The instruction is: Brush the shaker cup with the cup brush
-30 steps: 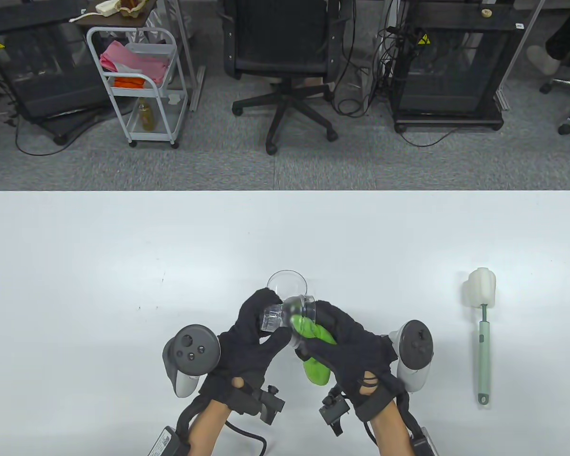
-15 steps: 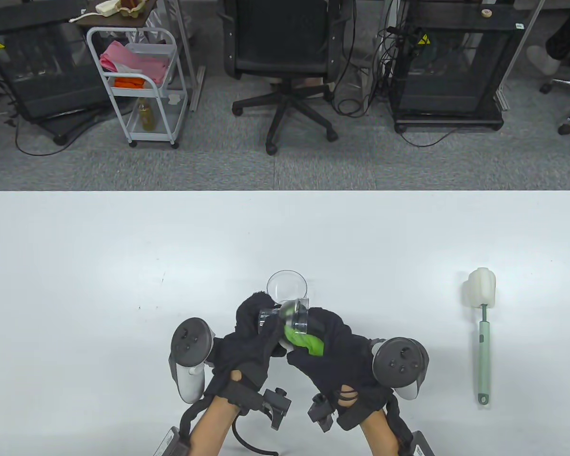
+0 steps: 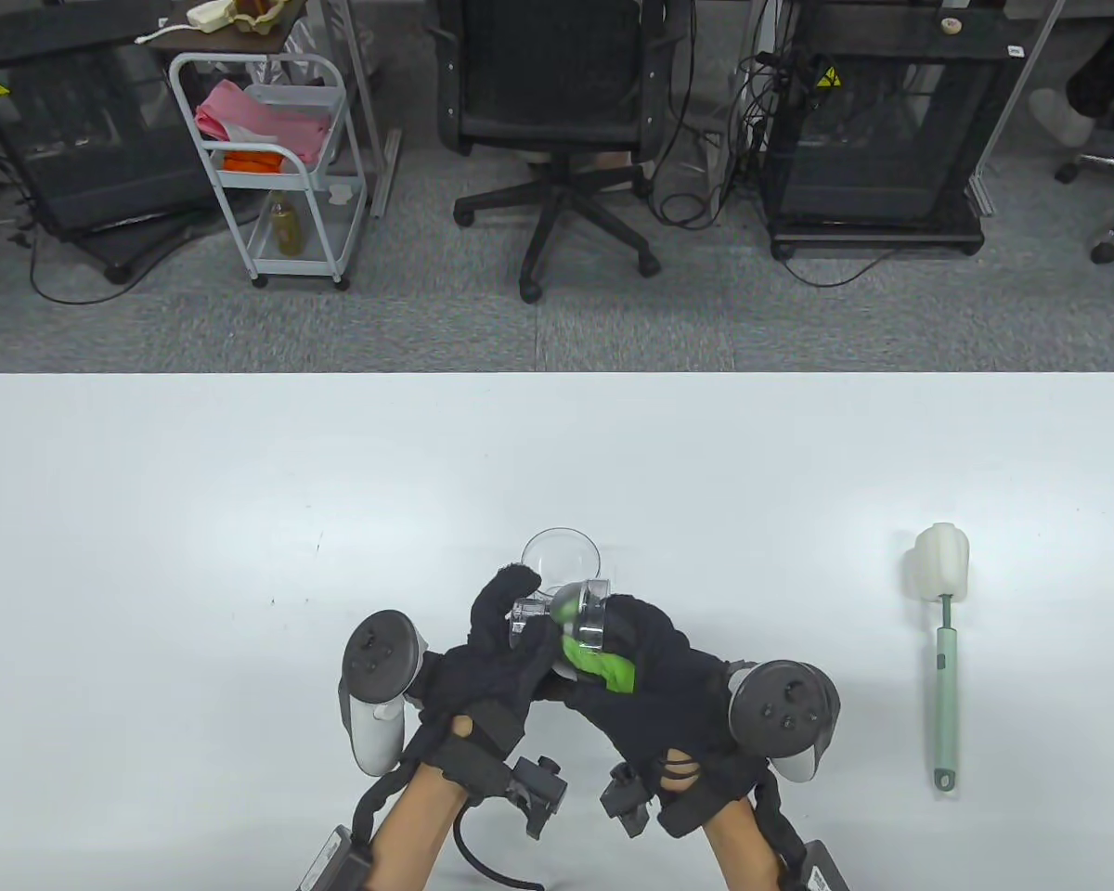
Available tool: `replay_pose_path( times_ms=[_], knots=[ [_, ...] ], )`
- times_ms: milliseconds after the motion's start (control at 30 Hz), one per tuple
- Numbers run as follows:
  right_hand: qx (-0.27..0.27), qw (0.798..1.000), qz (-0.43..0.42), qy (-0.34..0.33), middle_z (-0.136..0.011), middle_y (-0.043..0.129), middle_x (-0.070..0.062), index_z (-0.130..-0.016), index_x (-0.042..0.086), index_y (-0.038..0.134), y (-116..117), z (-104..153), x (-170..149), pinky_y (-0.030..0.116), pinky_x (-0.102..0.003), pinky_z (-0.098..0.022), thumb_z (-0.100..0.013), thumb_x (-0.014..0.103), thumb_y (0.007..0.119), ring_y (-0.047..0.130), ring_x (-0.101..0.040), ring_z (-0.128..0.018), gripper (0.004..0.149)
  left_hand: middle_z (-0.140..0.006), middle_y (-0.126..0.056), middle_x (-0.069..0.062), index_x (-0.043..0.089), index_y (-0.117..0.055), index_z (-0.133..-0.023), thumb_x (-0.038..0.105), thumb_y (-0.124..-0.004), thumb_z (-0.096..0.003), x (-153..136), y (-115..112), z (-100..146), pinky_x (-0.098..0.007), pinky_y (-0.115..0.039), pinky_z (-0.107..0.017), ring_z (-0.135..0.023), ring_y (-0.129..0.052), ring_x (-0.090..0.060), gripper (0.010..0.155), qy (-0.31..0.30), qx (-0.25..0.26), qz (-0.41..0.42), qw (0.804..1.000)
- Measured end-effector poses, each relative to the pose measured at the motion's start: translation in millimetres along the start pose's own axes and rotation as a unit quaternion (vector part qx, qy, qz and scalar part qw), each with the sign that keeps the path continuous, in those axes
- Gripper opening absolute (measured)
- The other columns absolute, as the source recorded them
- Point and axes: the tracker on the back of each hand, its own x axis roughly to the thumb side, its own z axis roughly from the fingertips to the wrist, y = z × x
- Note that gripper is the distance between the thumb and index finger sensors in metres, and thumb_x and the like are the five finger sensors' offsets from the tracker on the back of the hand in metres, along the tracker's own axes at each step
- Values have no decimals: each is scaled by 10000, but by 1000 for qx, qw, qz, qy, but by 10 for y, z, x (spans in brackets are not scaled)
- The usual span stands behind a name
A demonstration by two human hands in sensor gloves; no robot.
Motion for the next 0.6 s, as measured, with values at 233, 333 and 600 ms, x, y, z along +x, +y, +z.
replay_pose_path(
  times_ms=[233, 333, 600],
  knots=[
    [-6, 984, -158, 80, -740, 931, -145, -851, -61, 619, -9, 24, -129, 888, -351, -425, -329, 278, 985, 997, -362, -580, 722, -1190, -459, -174, 443, -194, -1054, 552, -749, -437, 4, 62, -105, -603, -875, -555, -929, -908, -491, 837, -101, -133, -67, 984],
    [-3, 989, -132, 66, -749, 929, -128, -855, -55, 613, -1, 11, -139, 894, -335, -434, -316, 299, 998, 999, -343, -589, 751, -1106, -637, -226, 381, -329, -1069, 552, -775, -406, -3, 83, -96, -555, -931, -508, -805, -1040, -477, 817, -91, -84, -59, 991],
    [4, 1000, 4, -2, -752, 949, -87, -857, -11, 650, 26, -1, 0, 881, -332, -453, -280, 256, 1018, 988, -323, -615, 735, -929, -837, -310, 328, -400, -1094, 633, -708, -396, -66, 48, -76, -552, -969, -441, -684, -1125, -408, 821, -1, -54, 3, 999]
  ],
)
